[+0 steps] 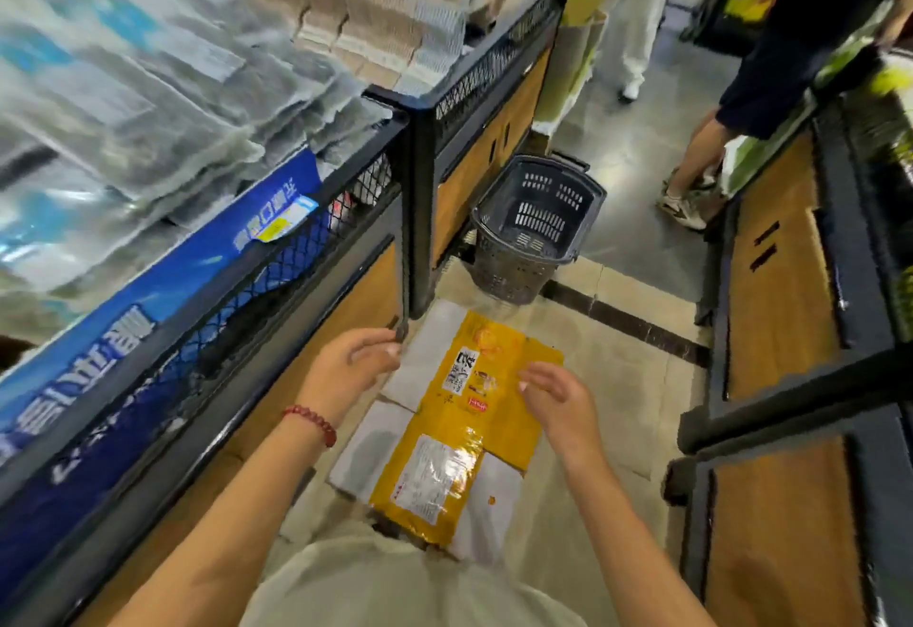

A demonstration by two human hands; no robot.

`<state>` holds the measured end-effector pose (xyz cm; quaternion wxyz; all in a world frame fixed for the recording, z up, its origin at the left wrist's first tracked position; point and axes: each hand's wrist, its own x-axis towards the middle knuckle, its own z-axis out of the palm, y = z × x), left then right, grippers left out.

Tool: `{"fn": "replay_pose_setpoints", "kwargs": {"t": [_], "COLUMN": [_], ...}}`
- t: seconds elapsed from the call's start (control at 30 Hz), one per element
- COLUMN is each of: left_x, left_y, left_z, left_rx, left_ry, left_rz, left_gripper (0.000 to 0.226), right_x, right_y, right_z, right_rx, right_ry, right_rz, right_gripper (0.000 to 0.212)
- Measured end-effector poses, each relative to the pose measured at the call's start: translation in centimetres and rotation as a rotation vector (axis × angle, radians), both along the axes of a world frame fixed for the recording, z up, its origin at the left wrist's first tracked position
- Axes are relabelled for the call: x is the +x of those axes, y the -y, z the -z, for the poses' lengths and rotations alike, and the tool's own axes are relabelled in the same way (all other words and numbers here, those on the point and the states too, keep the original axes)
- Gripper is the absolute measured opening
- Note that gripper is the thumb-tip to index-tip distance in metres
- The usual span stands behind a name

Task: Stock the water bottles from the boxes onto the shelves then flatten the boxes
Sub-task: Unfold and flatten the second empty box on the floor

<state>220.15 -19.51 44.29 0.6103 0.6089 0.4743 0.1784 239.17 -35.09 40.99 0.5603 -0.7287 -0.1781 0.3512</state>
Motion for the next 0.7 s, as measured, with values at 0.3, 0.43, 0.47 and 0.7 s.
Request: {"fn": "replay_pose_setpoints", "kwargs": {"t": [0.3,0.43,0.47,0.7], "left_x": [-9.4,-15.6,-17.2,-27.0], "left_y": [11.1,18.7,20.7,35.1], "left_z": [1.1,1.4,1.5,2.3], "left_rx": [0.07,0.009,-0.034,-0.141], "left_ry": [-0.04,-0.068,-0.061,0.05], "left_rz": [-0.554,-0.899,-0.986,-1.579], "left_gripper": [0.01,0.01,0.01,0.008], "right_x": [-3.6,-8.9,-10.7,-26.9], "right_y": [-0.1,-0.1,0.0,2.3], "right_z": [-1.1,0.0,0.2,0.1], "right_rx": [-0.024,-0.063,-0.066,-0.142], "right_ry": [0.049,0.051,0.051,0.035], "right_rz": [-0.617,-0.878,-0.942,-1.396], "right_gripper": [0.023,0.022,0.021,0.02]}}
